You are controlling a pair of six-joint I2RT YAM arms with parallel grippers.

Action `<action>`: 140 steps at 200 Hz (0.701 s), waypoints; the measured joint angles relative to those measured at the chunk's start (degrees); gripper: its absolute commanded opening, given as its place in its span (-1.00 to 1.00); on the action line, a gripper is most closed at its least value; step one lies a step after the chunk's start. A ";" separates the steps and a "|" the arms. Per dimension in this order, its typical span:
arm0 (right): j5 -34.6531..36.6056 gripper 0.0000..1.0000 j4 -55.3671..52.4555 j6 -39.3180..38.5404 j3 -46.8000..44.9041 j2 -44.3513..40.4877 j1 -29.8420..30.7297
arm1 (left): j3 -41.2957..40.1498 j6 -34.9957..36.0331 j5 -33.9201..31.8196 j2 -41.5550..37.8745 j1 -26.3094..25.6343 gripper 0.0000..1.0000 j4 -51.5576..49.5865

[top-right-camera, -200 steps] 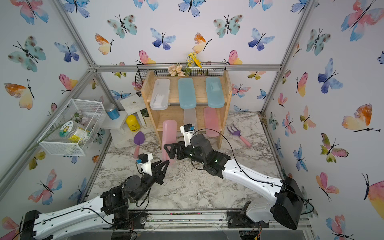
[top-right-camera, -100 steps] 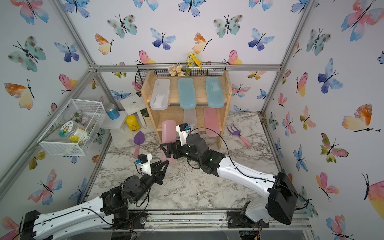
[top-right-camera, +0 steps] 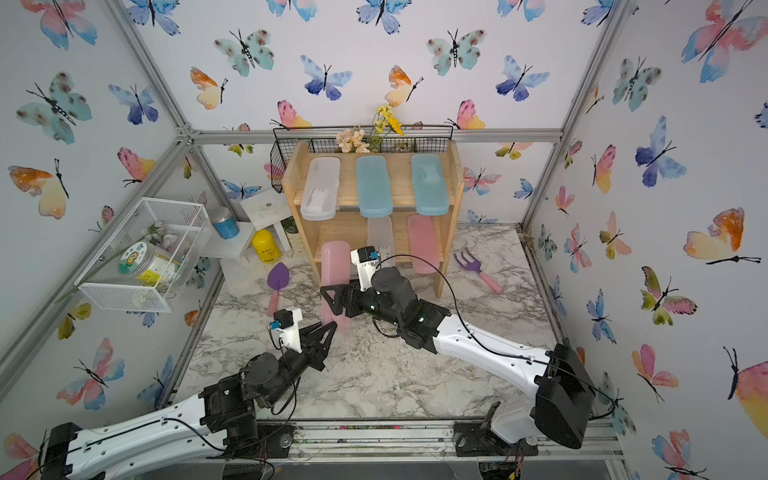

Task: Remove the pencil cases from the shelf
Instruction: Pick up the pencil case from the shelf, then place the pencil case at the center of the board.

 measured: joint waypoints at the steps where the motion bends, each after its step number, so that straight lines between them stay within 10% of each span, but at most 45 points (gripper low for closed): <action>1: 0.00 0.29 0.00 -0.02 0.00 0.00 0.00 | 0.00 0.00 0.00 0.00 0.00 0.01 0.00; 20: 0.07 0.29 -0.35 -0.70 0.00 0.13 0.00 | -0.02 -0.20 0.09 -0.13 -0.02 0.99 0.07; 140: 16.72 0.35 -40.92 -6.51 -2.27 -7.54 -1.49 | 5.46 -1.27 -7.89 -5.44 0.00 0.97 -10.29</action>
